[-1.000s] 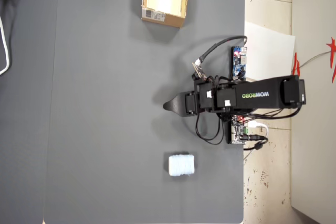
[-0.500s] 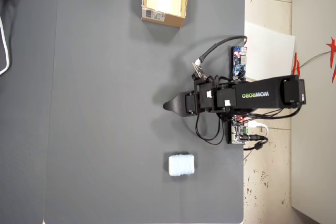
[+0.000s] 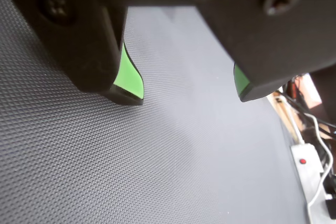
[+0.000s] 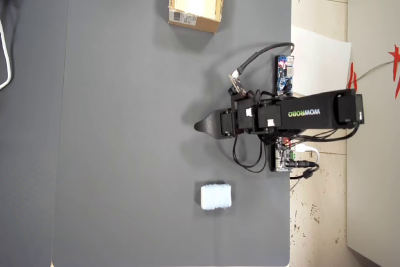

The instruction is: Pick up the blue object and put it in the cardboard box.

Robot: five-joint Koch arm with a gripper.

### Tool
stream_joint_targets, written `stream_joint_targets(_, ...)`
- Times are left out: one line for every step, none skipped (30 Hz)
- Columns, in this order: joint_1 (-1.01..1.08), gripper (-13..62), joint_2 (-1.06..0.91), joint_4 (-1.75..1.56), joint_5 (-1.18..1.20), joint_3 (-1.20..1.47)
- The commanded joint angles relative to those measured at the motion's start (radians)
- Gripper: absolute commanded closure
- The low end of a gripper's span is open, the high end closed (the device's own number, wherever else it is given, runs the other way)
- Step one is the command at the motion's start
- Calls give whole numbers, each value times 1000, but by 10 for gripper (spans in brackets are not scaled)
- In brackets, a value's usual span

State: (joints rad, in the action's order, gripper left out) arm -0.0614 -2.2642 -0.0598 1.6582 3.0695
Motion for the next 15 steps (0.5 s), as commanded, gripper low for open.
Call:
stream_joint_targets(-2,155,-3,29,29,5)
stream_joint_targets(-2,155,-3,31,29,5)
stream_joint_targets(-2,155,-5,31,29,5)
stream_joint_targets(-2,155,-5,32,29,3)
stream_joint_targets(-2,155,-8,34,29,3)
stream_joint_targets(-2,155,-11,37,29,3)
stream_joint_targets(-2,155,-15,46,29,2)
stream_joint_targets(-2,155,-21,54,29,0)
stream_joint_targets(-2,155,-26,57,29,0)
stream_joint_targets(-2,155,-32,58,29,0)
stream_joint_targets(-2,156,-43,61,29,2)
stream_joint_targets(-6,156,-52,72,29,0)
stream_joint_targets(-11,156,-60,83,29,0)
stream_joint_targets(-14,156,-67,86,29,0)
stream_joint_targets(-14,156,-72,92,29,0)
